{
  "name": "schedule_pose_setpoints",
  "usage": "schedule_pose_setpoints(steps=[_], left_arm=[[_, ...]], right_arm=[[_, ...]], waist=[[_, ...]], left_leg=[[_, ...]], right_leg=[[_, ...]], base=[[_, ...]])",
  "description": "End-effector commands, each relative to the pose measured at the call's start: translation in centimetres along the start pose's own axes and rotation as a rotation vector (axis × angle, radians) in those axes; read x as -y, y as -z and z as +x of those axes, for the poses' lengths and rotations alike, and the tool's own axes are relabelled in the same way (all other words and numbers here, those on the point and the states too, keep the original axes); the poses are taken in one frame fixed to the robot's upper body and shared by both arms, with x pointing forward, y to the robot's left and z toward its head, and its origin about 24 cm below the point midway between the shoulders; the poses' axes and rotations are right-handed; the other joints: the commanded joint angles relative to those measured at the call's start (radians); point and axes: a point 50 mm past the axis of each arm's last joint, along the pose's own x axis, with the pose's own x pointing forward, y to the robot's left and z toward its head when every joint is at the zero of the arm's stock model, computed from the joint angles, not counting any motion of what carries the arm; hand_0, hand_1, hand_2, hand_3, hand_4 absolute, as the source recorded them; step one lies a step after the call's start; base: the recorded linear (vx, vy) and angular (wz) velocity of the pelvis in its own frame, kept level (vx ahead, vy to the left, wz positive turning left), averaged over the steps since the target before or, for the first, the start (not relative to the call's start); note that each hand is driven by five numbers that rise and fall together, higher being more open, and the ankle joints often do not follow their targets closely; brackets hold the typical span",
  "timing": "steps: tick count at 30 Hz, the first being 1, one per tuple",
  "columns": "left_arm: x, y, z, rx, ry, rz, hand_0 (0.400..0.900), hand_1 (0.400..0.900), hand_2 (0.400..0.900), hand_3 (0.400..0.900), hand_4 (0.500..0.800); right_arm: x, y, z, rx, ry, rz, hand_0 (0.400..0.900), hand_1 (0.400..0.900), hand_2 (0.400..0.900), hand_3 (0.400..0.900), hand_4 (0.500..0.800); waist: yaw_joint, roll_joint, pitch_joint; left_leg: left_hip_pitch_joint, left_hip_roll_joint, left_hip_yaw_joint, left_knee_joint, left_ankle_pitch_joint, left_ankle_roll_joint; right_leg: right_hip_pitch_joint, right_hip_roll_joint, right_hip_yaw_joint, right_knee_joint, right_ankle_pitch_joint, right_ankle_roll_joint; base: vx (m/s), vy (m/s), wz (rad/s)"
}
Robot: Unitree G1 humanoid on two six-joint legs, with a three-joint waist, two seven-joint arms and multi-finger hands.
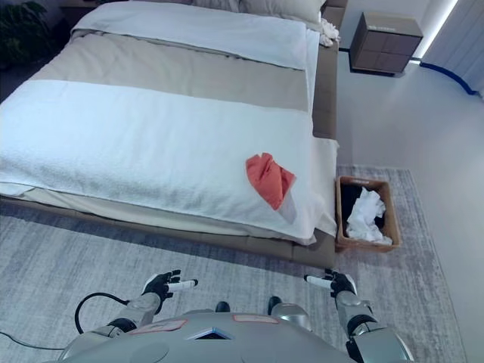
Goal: Put the clothes on the bed into the basket.
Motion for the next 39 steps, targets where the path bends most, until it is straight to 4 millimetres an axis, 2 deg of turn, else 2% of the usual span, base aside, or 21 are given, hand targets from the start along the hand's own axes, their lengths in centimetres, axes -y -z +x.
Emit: schedule_pose_setpoints(steps=[1,10,23,37,39], left_arm=[[-0.8,-1.5,0.3,0.043,-0.014,-0.018,0.900,0.900,0.900,0.900,0.800],[-0.6,-1.4,0.3,0.043,-0.009,0.002,0.900,0.900,0.900,0.900,0.800],[-0.9,-1.1,0.2,0.033,-0.028,-0.027,0.900,0.900,0.900,0.900,0.800],[-1.2,-1.4,0.3,0.035,-0.039,-0.023,0.900,0.900,0.900,0.900,0.800],[-1.4,-1.8,0.3,0.047,-0.046,-0.032,0.900,0.900,0.900,0.900,0.800]], right_arm=[[1.1,-1.2,0.1,0.050,0.029,-0.046,0.900,0.900,0.900,0.900,0.800],[0.2,-1.7,0.1,0.070,-0.008,-0.105,0.900,0.900,0.900,0.900,0.800],[0.6,-2.3,0.2,0.092,0.010,-0.122,0.900,0.900,0.900,0.900,0.800],[0.8,-1.7,0.1,0.077,0.017,-0.119,0.900,0.900,0.900,0.900,0.800],[0.9,-1.8,0.1,0.077,0.022,-0.114,0.900,0.900,0.900,0.900,0.800]], waist=[[-0.004,-0.037,-0.022],[-0.011,-0.028,-0.016],[-0.013,-0.022,-0.016],[-0.024,-0.030,0.011],[-0.024,-0.037,0.031]], left_leg=[[-0.054,-0.059,0.023,-0.002,-0.021,-0.002],[-0.051,-0.054,0.035,-0.002,-0.023,-0.006],[-0.040,-0.050,0.034,-0.002,-0.030,-0.008],[-0.040,-0.015,0.027,-0.002,-0.016,-0.028],[-0.081,-0.016,0.026,0.098,-0.039,-0.034]], right_leg=[[-0.005,-0.001,0.045,0.004,-0.035,0.024],[-0.007,0.001,0.054,0.002,-0.033,0.020],[0.003,0.002,0.054,0.003,-0.042,0.014],[-0.010,0.036,0.059,0.015,-0.064,-0.011],[-0.018,0.036,0.066,0.035,-0.072,-0.020]], base=[[-0.01,-0.022,-0.05],[-0.01,-0.025,-0.06],[0.00,-0.008,0.00],[0.00,-0.068,0.02],[-0.03,-0.112,0.03]])
